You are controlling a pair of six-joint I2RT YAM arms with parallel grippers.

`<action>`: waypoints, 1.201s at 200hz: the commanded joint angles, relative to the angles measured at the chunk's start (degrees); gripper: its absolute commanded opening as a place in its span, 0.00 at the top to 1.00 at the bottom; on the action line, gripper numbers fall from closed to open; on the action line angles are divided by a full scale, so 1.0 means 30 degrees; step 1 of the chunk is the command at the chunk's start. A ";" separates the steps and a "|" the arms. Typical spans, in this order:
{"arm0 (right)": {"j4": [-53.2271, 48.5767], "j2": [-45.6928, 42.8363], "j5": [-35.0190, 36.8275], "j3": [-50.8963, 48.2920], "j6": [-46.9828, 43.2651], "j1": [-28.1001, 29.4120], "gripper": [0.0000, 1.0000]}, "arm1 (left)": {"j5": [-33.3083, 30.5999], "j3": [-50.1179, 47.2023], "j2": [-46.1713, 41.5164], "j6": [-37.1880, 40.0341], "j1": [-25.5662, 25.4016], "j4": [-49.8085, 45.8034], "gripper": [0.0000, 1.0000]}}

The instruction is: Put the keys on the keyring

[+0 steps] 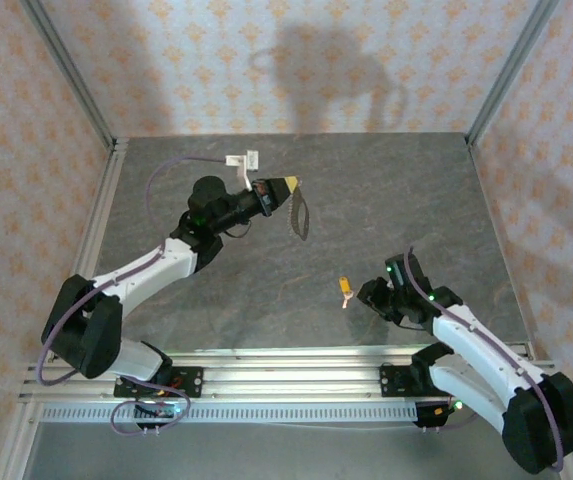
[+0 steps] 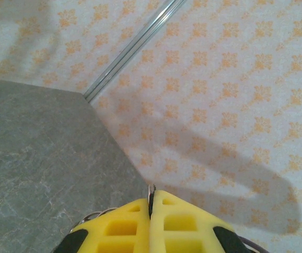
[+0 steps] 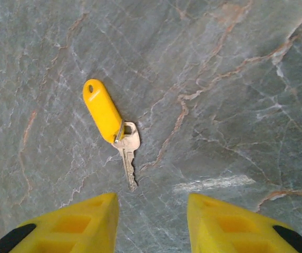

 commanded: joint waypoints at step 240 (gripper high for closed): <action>0.4656 0.8255 0.1362 0.2666 0.1694 0.1231 0.78 | 0.1129 -0.0164 -0.0263 0.0788 -0.0260 0.0910 1.00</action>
